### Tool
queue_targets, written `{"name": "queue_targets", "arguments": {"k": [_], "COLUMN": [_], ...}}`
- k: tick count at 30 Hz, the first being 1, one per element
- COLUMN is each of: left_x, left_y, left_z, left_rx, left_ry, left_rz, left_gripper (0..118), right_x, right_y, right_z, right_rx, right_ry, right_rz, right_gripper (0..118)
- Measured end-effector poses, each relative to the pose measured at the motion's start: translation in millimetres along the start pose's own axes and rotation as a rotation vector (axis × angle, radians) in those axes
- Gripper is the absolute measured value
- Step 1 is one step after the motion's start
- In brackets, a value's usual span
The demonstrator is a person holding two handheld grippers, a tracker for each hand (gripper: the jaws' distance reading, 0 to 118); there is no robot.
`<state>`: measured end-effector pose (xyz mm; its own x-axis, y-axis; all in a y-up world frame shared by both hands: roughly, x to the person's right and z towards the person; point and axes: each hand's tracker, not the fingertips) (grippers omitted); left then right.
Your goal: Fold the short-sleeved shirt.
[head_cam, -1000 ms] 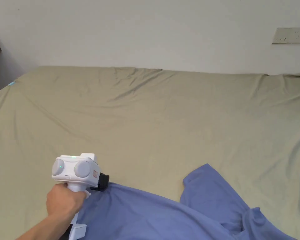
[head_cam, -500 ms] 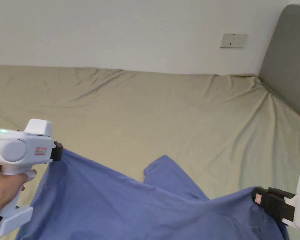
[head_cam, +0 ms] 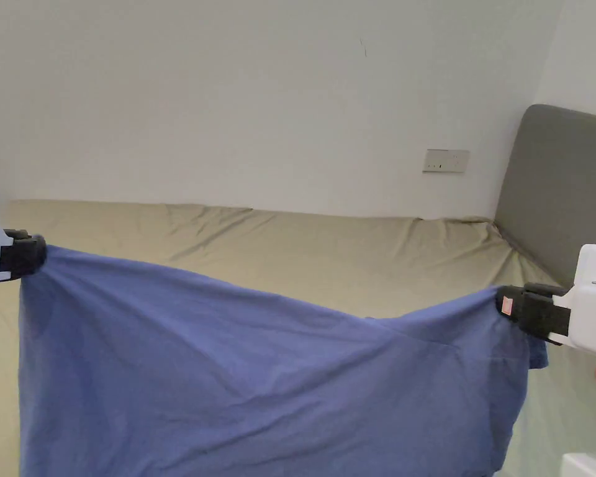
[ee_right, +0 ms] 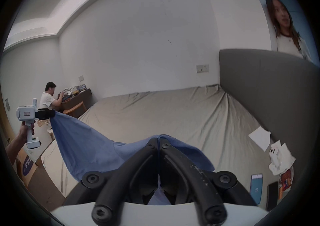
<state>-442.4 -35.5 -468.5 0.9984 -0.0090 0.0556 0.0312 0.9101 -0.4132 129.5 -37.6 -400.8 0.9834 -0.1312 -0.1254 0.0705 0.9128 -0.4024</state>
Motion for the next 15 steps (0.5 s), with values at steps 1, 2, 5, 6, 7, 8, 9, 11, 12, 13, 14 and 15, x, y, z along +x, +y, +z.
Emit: {"name": "queue_targets", "arguments": {"k": [1,2,5,6,7,8,9,11,12,13,14,15], "left_x": [-4,-8,-16,-17,-18,-20,-20,-22,-23,-23,-23,-23], "left_y": [7,14,38,46,54,63,72,89,97,107,116,124], "left_z": [6,13,28,31,35,38,40,42,43,44,46,48], "left_rx": [0.001,0.006,0.056,0.065,0.081,0.088,0.099,0.125,0.138,0.154,0.171,0.185], "left_ry": [0.012,0.016,0.03,0.032,0.041,0.045,0.051,0.072,0.077,0.085,0.089,0.085], "left_rz": [-0.003,-0.005,-0.017,-0.017,-0.014,-0.009,-0.007,-0.015,-0.02,-0.023,-0.012,-0.006], "left_gripper": [1,1,1,1,1,1,1,1,1,1,1,1], "right_x": [-3,-7,-20,-25,-29,-33,-37,-42,-44,-46,-47,-49], "right_y": [10,20,53,64,76,89,101,123,135,145,155,165], "right_z": [0,1,4,5,5,5,6,5,4,3,3,2], "right_rx": [0.006,0.013,0.052,0.058,0.071,0.084,0.1,0.114,0.121,0.127,0.134,0.141], "right_ry": [0.003,0.008,0.012,0.003,0.001,-0.003,-0.014,-0.024,-0.031,-0.036,-0.038,-0.036], "right_rz": [0.008,0.02,0.071,0.081,0.092,0.109,0.129,0.135,0.141,0.143,0.142,0.141], "right_gripper": [1,1,1,1,1,1,1,1,1,1,1,1]}}
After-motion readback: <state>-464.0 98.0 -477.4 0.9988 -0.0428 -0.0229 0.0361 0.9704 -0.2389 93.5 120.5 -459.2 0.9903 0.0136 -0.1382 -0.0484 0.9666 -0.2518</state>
